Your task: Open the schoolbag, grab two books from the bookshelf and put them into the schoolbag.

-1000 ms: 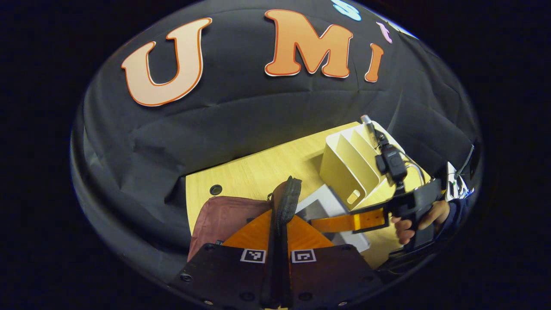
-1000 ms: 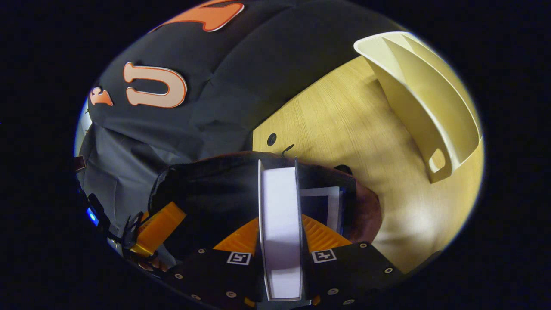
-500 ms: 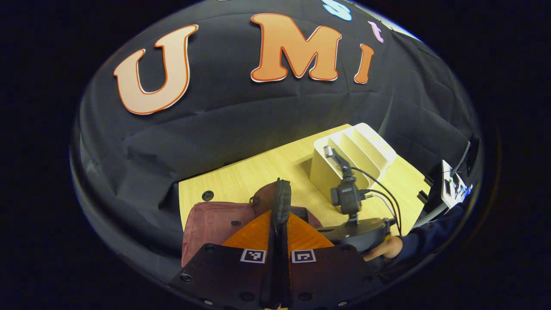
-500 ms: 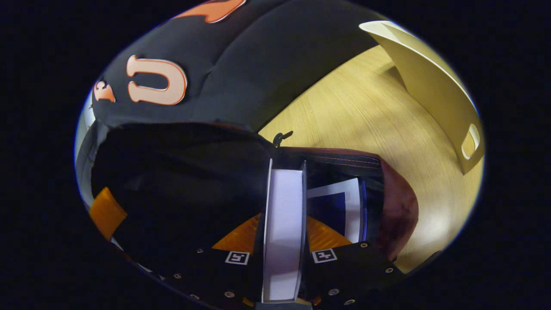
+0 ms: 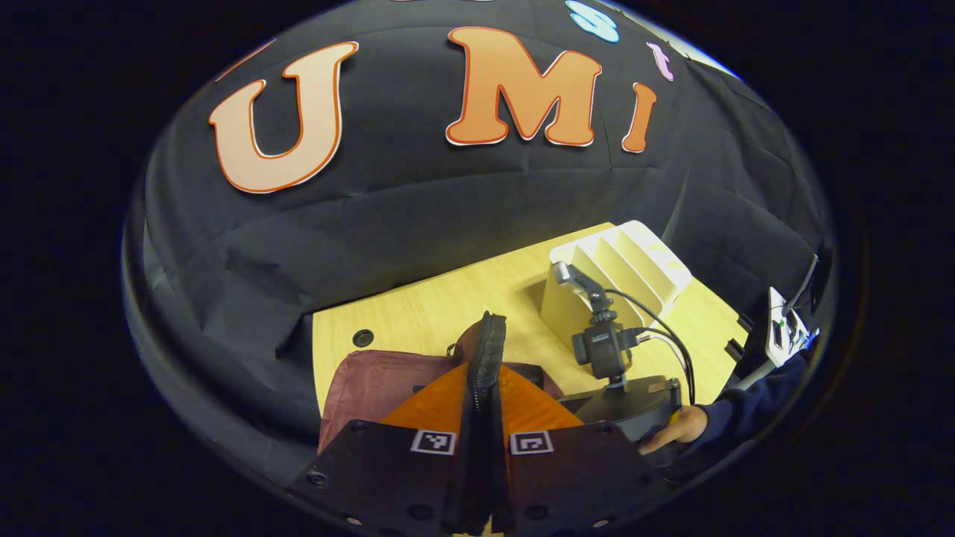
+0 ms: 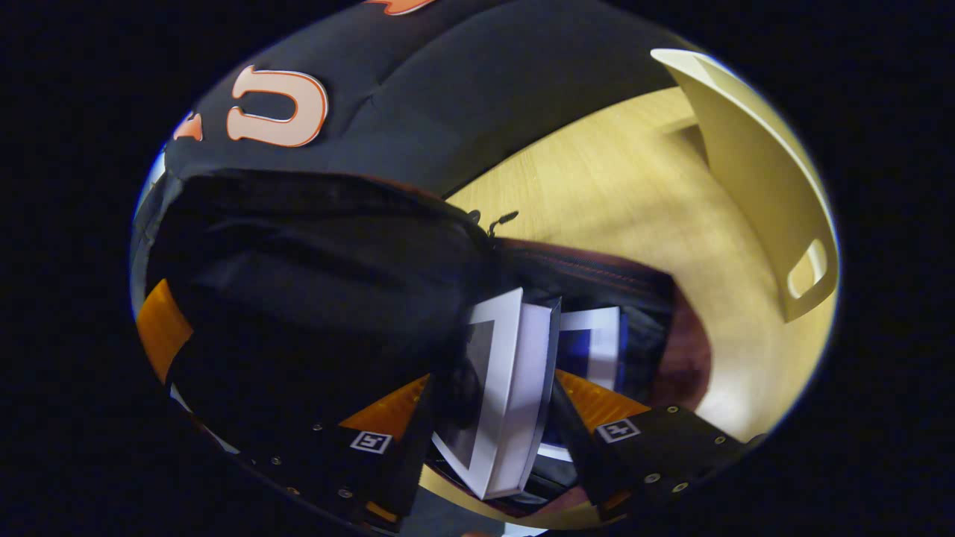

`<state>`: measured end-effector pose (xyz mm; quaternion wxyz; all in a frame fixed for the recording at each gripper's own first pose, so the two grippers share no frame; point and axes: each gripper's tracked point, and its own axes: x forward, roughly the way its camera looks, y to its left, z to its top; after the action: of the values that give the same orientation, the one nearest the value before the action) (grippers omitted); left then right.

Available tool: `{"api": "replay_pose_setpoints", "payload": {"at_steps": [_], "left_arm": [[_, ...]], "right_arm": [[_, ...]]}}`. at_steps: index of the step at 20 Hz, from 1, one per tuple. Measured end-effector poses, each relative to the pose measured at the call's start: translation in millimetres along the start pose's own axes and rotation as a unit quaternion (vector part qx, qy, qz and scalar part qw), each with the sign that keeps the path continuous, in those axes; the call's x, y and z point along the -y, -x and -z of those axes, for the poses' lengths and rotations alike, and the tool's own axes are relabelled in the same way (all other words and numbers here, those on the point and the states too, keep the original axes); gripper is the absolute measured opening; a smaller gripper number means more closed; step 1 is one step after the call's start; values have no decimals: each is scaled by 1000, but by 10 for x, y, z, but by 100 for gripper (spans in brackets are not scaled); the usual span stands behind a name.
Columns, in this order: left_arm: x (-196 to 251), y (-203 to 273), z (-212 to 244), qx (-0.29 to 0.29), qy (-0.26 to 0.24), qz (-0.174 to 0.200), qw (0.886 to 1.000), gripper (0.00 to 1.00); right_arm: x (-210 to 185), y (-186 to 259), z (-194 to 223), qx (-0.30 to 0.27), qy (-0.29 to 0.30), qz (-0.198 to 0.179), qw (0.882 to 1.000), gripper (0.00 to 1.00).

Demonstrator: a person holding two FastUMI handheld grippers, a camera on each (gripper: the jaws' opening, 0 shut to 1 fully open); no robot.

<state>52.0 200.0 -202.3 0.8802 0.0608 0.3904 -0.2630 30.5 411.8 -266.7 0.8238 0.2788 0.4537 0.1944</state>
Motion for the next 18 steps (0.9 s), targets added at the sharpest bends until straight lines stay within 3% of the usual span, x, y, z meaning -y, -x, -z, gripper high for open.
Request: {"api": "replay_pose_setpoints", "payload": {"at_steps": [1,3,8,10,13,18], "left_arm": [[61,9,-58,12,-3,3,1000,24],[169,3,-79,23,-4,3,1000,26],[533,-116,33,12,17,-4,1000,33],[715,-140,6,14,30,-8,999,42],[986,-148,-93,23,43,-13,999,63],[1422,-116,-286,52,48,-46,996,75]], "right_arm": [[57,87,-98,14,9,5,1000,92],[253,317,-179,28,23,23,999,95],[677,827,-352,51,59,49,996,96],[822,1020,-411,56,71,51,995,96],[1016,1362,-622,82,88,54,991,97],[1446,2069,-1074,148,138,86,976,97]]}}
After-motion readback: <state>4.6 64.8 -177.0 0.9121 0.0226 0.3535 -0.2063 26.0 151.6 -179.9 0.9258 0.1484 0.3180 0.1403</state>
